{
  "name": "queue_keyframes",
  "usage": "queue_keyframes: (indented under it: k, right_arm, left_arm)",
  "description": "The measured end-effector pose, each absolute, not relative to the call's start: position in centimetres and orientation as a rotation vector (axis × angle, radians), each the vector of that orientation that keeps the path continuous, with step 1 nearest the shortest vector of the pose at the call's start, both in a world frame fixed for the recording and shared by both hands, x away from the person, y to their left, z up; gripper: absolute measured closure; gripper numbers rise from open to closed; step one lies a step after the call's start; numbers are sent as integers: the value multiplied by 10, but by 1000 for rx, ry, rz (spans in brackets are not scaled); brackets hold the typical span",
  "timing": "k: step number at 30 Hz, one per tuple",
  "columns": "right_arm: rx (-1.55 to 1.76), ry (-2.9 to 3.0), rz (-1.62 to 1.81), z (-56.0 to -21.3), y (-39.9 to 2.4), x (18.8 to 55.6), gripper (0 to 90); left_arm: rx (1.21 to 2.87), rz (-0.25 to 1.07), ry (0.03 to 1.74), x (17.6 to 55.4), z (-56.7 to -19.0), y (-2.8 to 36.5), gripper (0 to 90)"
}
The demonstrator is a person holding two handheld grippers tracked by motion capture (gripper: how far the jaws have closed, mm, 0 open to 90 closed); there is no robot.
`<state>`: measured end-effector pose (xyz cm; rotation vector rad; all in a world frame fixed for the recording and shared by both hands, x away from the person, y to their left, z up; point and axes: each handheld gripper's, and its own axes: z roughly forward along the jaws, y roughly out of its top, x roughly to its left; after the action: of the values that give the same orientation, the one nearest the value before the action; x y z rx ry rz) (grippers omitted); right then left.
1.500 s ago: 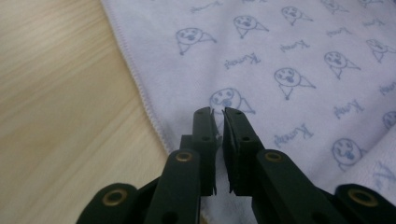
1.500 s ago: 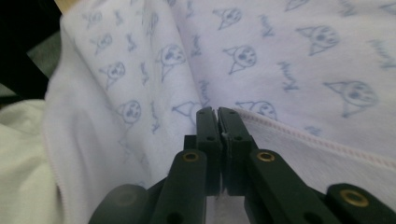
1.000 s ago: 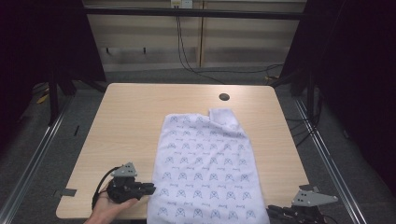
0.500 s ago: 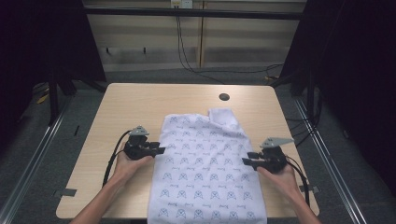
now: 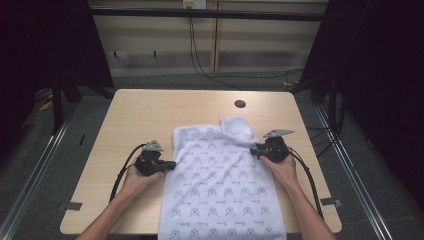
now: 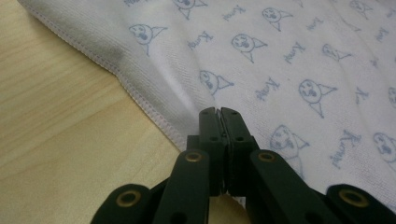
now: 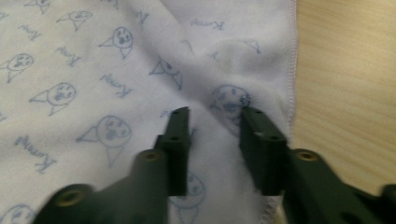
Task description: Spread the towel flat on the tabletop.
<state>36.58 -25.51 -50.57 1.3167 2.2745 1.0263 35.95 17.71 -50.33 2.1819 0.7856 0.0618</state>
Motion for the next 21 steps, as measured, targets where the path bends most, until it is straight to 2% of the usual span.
queue_keyframes:
  k: [1,2,3,4,9,10,13,14,18,20,21]
  right_arm:
    - [1321,2293,1020,-503,-254,365,781]
    - [1321,2293,1020,-503,-254,365,781]
    - [1306,2287,1021,-497,-255,356,872]
    - [1317,2293,1050,-494,-258,351,884]
    - [1298,2321,1053,-485,-269,324,895]
    - [1295,2347,1056,-484,-274,306,896]
    - [1266,2387,1054,-484,-274,285,896]
    - [1242,2427,1056,-484,-273,262,896]
    - [1217,2478,1094,-483,-272,225,895]
    - [1220,2490,1084,-482,-272,218,895]
    - [1205,2532,1083,-483,-269,200,893]
  left_arm:
    - [2182,58,781,359,-503,178,886]
    - [2182,58,781,359,-503,178,887]
    - [2179,40,782,357,-503,180,887]
    - [2179,40,782,357,-503,180,888]
    - [2190,-10,748,340,-503,186,888]
    - [2201,-13,737,336,-502,186,888]
    - [2226,-48,687,313,-500,185,888]
    - [2245,-73,661,300,-499,184,888]
    - [2280,-145,593,271,-497,186,886]
    - [2285,-165,580,265,-496,187,885]
    - [2295,-192,558,254,-495,189,884]
